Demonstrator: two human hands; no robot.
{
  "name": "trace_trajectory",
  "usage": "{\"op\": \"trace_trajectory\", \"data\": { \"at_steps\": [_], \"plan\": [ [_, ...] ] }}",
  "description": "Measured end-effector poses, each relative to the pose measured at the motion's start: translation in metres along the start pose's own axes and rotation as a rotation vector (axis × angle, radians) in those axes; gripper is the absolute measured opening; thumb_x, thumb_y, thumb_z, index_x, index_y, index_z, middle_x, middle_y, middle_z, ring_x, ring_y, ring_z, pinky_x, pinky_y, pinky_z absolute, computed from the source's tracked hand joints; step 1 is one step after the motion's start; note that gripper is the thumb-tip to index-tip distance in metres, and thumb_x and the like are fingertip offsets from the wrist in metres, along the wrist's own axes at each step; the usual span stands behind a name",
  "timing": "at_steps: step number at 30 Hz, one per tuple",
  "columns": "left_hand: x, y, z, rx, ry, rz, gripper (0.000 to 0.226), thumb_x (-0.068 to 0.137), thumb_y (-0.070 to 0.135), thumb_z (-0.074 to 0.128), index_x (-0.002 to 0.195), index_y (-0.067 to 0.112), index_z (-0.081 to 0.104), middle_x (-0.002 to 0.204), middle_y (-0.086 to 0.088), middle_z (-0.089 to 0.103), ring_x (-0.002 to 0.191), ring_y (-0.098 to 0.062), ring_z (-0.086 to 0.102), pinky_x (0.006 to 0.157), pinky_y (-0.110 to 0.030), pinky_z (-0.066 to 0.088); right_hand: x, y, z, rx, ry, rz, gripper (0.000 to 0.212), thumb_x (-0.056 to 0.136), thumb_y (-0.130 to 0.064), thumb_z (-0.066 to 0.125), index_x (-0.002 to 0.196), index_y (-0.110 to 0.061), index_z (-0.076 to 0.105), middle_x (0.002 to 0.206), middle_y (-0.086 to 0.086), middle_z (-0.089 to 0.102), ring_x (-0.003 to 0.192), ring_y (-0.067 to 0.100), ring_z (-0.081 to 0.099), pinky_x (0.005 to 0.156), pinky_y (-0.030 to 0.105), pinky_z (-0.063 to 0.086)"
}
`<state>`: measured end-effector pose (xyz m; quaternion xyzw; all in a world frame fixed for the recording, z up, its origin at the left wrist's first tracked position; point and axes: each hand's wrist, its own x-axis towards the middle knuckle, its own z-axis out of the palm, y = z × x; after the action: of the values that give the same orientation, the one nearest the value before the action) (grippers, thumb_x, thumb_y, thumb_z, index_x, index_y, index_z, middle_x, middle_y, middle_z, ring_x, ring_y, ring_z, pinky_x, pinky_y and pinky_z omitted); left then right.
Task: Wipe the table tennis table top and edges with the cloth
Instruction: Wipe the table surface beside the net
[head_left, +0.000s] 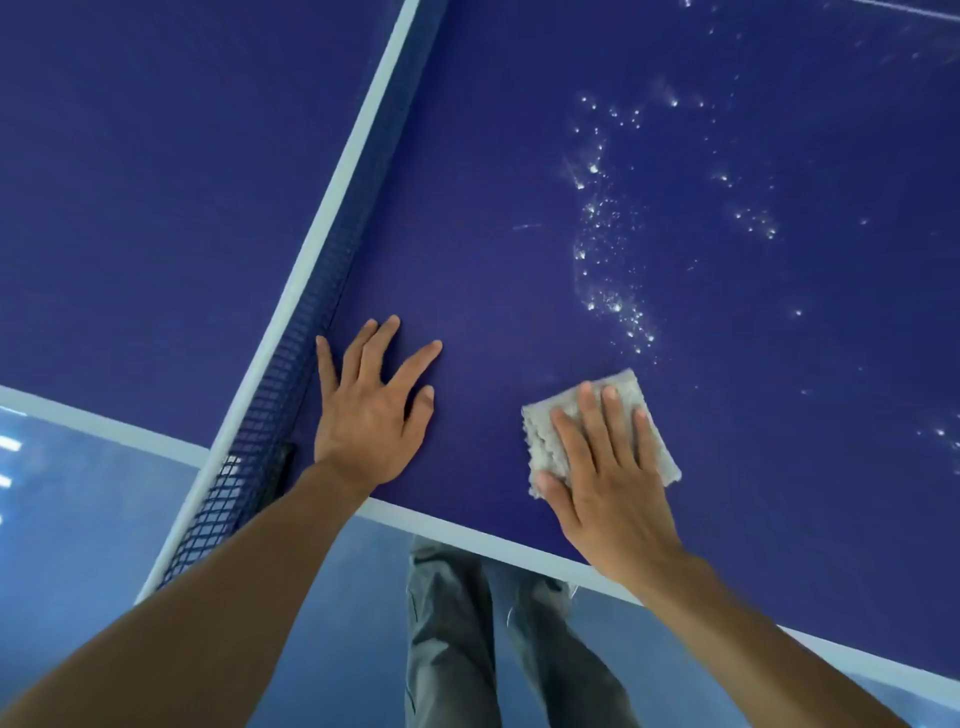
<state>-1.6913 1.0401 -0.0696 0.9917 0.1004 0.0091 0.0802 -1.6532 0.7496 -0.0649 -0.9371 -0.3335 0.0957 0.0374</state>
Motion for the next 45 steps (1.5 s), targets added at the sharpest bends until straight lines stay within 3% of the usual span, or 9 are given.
{"op": "trace_trajectory", "data": {
  "at_steps": [5, 11, 16, 20, 27, 34, 38, 41, 45],
  "plan": [
    [-0.002, -0.004, 0.009, -0.022, 0.049, -0.012, 0.048, 0.103, 0.041, 0.040, 0.150, 0.035, 0.049, 0.164, -0.008, 0.031, 0.155, -0.030, 0.024, 0.124, -0.067, -0.001, 0.081, -0.065, -0.003, 0.108, 0.023, -0.020, 0.065, 0.103, -0.048, 0.049, 0.156, -0.013, 0.038, 0.172, 0.020, 0.016, 0.160, 0.039, 0.011, 0.128, 0.060, 0.011],
    [-0.003, -0.004, 0.008, -0.039, 0.061, -0.010, 0.046, 0.104, 0.039, 0.039, 0.149, 0.034, 0.051, 0.163, -0.007, 0.033, 0.154, -0.031, 0.026, 0.125, -0.065, -0.002, 0.000, -0.051, 0.013, 0.102, 0.008, -0.191, 0.066, 0.105, -0.050, 0.047, 0.159, -0.013, 0.035, 0.174, 0.013, 0.014, 0.162, 0.032, 0.009, 0.126, 0.060, 0.017],
    [-0.001, -0.003, 0.005, -0.053, 0.055, -0.016, 0.046, 0.104, 0.039, 0.040, 0.148, 0.033, 0.053, 0.162, -0.008, 0.034, 0.153, -0.030, 0.027, 0.125, -0.063, -0.003, -0.013, 0.010, 0.003, 0.027, 0.029, 0.119, 0.082, 0.105, -0.059, 0.035, 0.165, -0.005, 0.021, 0.173, 0.015, 0.016, 0.161, 0.033, 0.013, 0.126, 0.060, 0.020],
    [0.000, -0.002, 0.003, -0.061, 0.041, -0.026, 0.047, 0.103, 0.039, 0.040, 0.148, 0.034, 0.053, 0.162, -0.008, 0.034, 0.153, -0.031, 0.027, 0.126, -0.063, -0.003, 0.031, -0.010, -0.007, 0.056, 0.033, 0.313, 0.084, 0.103, -0.057, 0.032, 0.165, -0.002, 0.017, 0.173, 0.019, 0.012, 0.160, 0.038, 0.009, 0.127, 0.062, 0.014],
    [0.000, -0.002, 0.001, -0.072, 0.035, -0.025, 0.047, 0.103, 0.038, 0.040, 0.148, 0.033, 0.052, 0.162, -0.010, 0.035, 0.152, -0.033, 0.029, 0.125, -0.066, 0.001, -0.047, -0.028, 0.016, 0.005, -0.001, 0.002, 0.078, 0.108, -0.058, 0.032, 0.167, -0.011, 0.015, 0.175, 0.012, 0.010, 0.161, 0.033, 0.009, 0.127, 0.058, 0.015],
    [-0.001, 0.000, -0.001, -0.113, 0.036, -0.027, 0.047, 0.104, 0.033, 0.039, 0.149, 0.028, 0.053, 0.161, -0.011, 0.037, 0.152, -0.034, 0.030, 0.125, -0.066, -0.001, -0.086, 0.047, -0.002, 0.019, -0.015, 0.482, 0.081, 0.102, -0.053, 0.034, 0.162, 0.000, 0.024, 0.168, 0.024, 0.025, 0.155, 0.046, 0.025, 0.122, 0.068, 0.023],
    [-0.001, 0.001, -0.001, -0.110, 0.009, -0.066, 0.049, 0.104, 0.032, 0.034, 0.149, 0.020, 0.049, 0.160, -0.010, 0.040, 0.152, -0.032, 0.031, 0.125, -0.066, 0.002, -0.003, 0.018, -0.012, 0.188, -0.001, 0.760, 0.086, 0.100, -0.057, 0.019, 0.164, -0.002, 0.007, 0.173, 0.021, 0.006, 0.160, 0.040, 0.004, 0.125, 0.067, 0.006],
    [0.000, 0.001, -0.002, -0.124, 0.016, -0.073, 0.048, 0.104, 0.030, 0.033, 0.147, 0.019, 0.052, 0.159, -0.009, 0.042, 0.151, -0.031, 0.032, 0.125, -0.064, 0.001, 0.044, -0.040, -0.009, 0.143, -0.030, 0.478, 0.082, 0.102, -0.057, 0.018, 0.166, -0.007, 0.006, 0.174, 0.015, 0.000, 0.161, 0.037, 0.000, 0.127, 0.062, -0.003],
    [-0.002, -0.001, -0.002, -0.119, 0.019, -0.074, 0.048, 0.104, 0.031, 0.033, 0.147, 0.020, 0.052, 0.160, -0.008, 0.041, 0.152, -0.030, 0.032, 0.126, -0.062, 0.000, 0.020, -0.092, 0.012, 0.071, -0.013, 0.086, 0.075, 0.108, -0.055, 0.029, 0.167, -0.012, 0.014, 0.175, 0.011, 0.007, 0.162, 0.032, 0.003, 0.128, 0.060, 0.008]
  ]
}}
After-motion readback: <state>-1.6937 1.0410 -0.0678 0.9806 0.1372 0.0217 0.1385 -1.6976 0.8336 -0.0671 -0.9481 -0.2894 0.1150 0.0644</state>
